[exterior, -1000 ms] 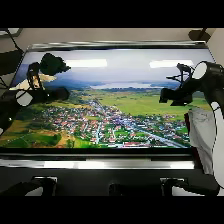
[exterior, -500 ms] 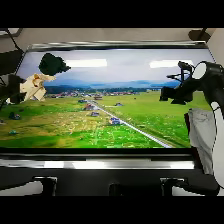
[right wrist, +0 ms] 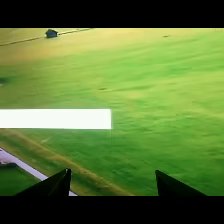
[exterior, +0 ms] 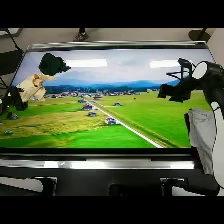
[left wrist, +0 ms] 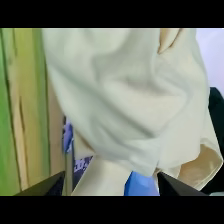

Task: Fold the shirts.

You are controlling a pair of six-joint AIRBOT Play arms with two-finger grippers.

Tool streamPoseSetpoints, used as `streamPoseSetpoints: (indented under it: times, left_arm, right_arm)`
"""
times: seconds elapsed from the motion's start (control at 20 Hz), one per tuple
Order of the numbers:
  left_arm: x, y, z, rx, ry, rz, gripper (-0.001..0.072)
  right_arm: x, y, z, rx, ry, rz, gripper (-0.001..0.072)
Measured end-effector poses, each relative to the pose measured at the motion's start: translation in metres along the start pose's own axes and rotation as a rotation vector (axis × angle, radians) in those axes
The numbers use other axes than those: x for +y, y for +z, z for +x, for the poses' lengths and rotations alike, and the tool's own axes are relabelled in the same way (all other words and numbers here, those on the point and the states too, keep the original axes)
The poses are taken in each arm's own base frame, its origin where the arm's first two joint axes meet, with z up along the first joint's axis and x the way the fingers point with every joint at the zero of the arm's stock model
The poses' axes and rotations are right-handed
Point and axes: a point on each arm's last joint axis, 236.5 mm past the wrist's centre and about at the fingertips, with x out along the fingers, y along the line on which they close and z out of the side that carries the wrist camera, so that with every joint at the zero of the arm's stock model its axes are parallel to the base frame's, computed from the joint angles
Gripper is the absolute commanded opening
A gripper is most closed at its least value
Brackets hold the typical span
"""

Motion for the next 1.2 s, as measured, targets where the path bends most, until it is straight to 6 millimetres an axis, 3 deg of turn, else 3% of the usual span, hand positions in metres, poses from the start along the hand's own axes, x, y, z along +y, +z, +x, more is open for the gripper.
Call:
streamPoseSetpoints:
  times: [0.3, 0.35, 0.4, 0.45, 0.5, 0.65, 0.75, 0.85, 0.95, 1.1, 1.2]
  left_arm:
    - [-0.022, 0.008, 0.042, -0.092, -0.093, 0.016, 0.072]
    - [-0.023, 0.006, 0.048, -0.089, -0.095, 0.017, 0.0687]
    - [-0.023, 0.005, 0.053, -0.085, -0.096, 0.017, 0.0508]
    - [-0.023, 0.004, 0.057, -0.081, -0.094, 0.016, 0.0171]
    - [-0.021, 0.002, 0.06, -0.072, -0.089, 0.015, 0.0027]
    - [-0.02, -0.006, 0.059, -0.02, -0.071, 0.035, 0.0027]
    - [-0.039, -0.012, 0.044, 0.0, -0.097, 0.119, 0.0026]
    - [-0.078, -0.019, 0.012, -0.005, -0.167, 0.261, 0.0026]
    - [-0.134, -0.034, -0.041, -0.031, -0.275, 0.448, 0.0026]
    - [-0.22, -0.083, -0.16, -0.082, -0.487, 0.714, 0.0027]
    - [-0.255, -0.131, -0.246, -0.085, -0.631, 0.85, 0.0027]
  right_arm:
    - [0.013, 0.006, 0.0, -0.026, 0.055, 0.018, 0.0599]
    - [0.016, 0.005, -0.001, -0.023, 0.066, 0.021, 0.0599]
    - [0.017, 0.003, -0.001, -0.012, 0.074, 0.023, 0.0599]
    - [0.02, -0.001, -0.001, 0.005, 0.084, 0.026, 0.0599]
    - [0.021, -0.005, -0.001, 0.024, 0.09, 0.027, 0.0599]
    - [0.023, -0.021, -0.003, 0.088, 0.098, 0.026, 0.0599]
    - [0.023, -0.026, -0.005, 0.108, 0.094, 0.022, 0.0598]
    - [0.021, -0.028, -0.011, 0.107, 0.081, 0.01, 0.0598]
    - [0.018, -0.029, -0.02, 0.091, 0.063, -0.009, 0.0598]
    - [0.016, -0.028, -0.042, 0.041, 0.041, -0.037, 0.053]
    - [0.017, -0.028, -0.062, -0.005, 0.037, -0.051, 0.0531]
